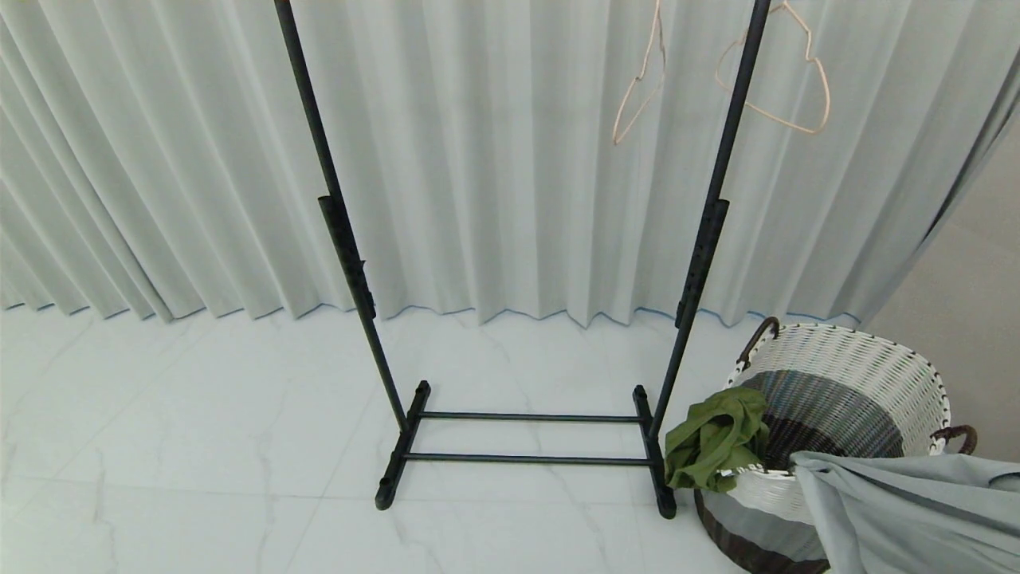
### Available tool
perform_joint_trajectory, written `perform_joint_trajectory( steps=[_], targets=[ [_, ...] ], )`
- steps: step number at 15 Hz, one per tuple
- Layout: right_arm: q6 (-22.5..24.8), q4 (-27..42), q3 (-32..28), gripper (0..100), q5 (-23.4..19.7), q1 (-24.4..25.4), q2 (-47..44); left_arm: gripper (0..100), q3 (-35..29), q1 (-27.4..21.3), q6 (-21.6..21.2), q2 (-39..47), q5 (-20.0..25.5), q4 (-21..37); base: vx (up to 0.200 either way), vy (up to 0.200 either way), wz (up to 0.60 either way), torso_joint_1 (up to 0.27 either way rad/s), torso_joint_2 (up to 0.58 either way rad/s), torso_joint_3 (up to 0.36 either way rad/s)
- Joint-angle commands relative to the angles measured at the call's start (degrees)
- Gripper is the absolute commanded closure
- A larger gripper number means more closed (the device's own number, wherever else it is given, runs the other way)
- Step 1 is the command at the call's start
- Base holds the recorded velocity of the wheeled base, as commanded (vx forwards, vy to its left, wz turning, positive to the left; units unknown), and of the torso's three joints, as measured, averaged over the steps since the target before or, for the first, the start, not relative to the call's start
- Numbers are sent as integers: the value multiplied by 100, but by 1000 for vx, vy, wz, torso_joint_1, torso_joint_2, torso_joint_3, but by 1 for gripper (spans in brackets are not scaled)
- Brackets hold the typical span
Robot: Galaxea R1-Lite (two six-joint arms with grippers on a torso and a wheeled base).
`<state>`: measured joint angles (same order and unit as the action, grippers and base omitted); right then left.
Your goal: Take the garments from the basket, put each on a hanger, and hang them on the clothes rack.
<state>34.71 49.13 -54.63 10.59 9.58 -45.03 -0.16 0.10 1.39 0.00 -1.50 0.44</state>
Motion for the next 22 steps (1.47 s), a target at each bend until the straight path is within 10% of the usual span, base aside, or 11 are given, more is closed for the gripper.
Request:
perform_joint_trajectory(
  steps=[1,5,9,13,17,22],
  targets=[
    [-482,501,-461,100,-251,738,30,0,-2,-1,19,0,9,-9,0,0,0,0,0,0],
    [-1221,1468,-1410,100,-1639,1608,-111,0,-151,-36,2,18,159,-193,0,0,0,0,0,0],
    [-1265,1275,-1657,100,-2571,1608,-454,0,-1795,-124,125,1494,1635,-228,0,0,0,0,0,0],
    [-1590,651,-1753,100,-2597,1608,-876,0,-3227,-862,-16,3428,2075,-413,0,0,0,0,0,0],
    [-1853,361,-2149,100,-2589,1608,-1438,0,-3377,-2066,10,5124,2040,-624,0,0,0,0,0,0],
    [-2091,-606,-2114,100,-2597,1670,-2053,0,-3711,-3042,169,7462,1169,-1617,0,0,0,0,0,0]
  ],
)
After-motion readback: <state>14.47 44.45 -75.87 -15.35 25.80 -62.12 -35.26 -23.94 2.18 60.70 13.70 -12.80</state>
